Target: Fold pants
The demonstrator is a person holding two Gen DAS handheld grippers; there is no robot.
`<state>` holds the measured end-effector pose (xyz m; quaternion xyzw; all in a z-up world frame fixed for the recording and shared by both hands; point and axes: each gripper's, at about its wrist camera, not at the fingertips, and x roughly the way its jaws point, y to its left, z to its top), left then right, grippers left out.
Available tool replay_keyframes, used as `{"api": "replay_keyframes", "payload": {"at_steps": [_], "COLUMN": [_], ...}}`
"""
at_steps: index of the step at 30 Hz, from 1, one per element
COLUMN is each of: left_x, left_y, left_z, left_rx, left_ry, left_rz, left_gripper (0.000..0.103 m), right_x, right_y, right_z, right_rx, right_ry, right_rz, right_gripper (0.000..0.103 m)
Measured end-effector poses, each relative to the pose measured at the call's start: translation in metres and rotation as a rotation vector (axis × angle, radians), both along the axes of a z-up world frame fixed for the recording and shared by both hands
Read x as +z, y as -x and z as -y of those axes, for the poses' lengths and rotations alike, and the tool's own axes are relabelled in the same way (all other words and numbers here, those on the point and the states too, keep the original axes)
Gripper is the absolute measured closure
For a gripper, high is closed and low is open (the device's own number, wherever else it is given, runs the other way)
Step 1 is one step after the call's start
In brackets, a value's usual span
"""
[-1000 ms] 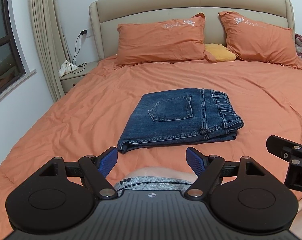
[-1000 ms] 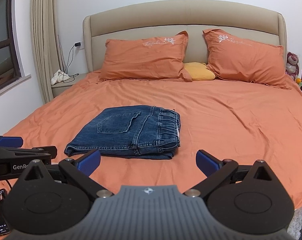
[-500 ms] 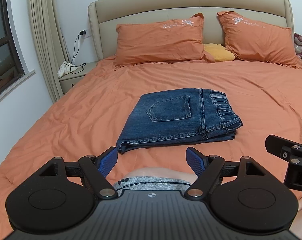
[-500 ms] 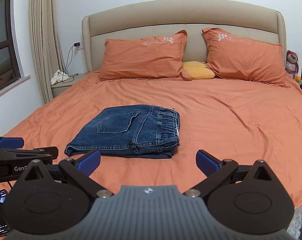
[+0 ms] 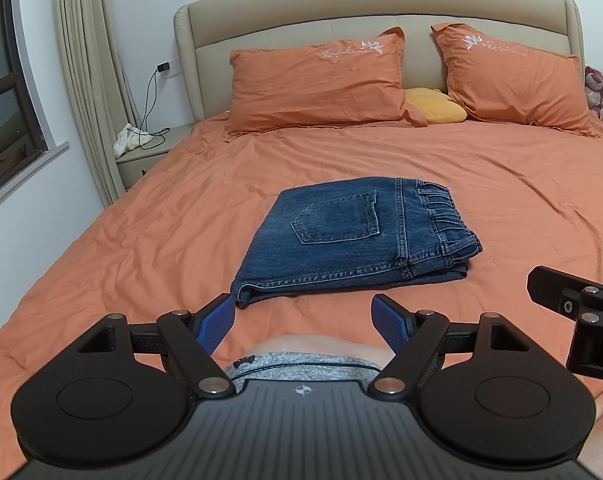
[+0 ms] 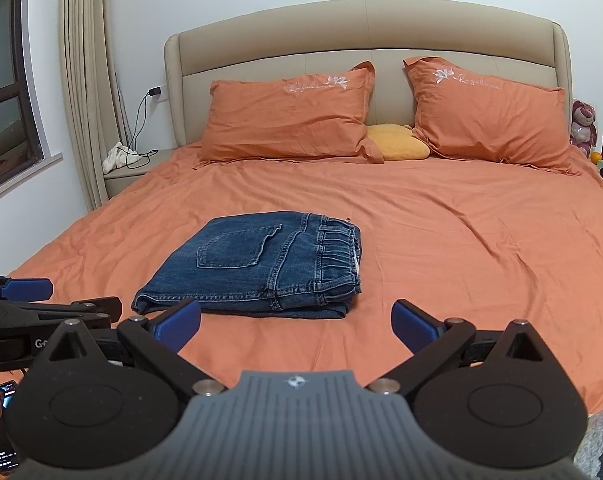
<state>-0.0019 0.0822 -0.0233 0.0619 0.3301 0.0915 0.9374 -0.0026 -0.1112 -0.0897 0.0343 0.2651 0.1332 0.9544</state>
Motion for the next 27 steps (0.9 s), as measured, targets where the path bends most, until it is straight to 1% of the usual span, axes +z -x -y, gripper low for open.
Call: {"api": "replay_keyframes", "payload": {"at_steps": [16,27], "left_x": [0.0008,0.0065], "left_y": [-0.0005,-0.0011], "left_z": [-0.0009,-0.0057], "left_rx": [-0.005,-0.018], "left_ry": [-0.001,0.006], "left_rz": [0.001,0.011], "left_gripper": [0.012,0.012], "right_x": [0.0010,0.0015], "right_y": [0.0003,0.0012], "right_z": [-0.0002,-0.0007], "right_rx": [0.003,0.010], "right_ry": [0.001,0.006], "right_rz": [-0.002,0.000], "right_gripper": [0.006,0.006]}}
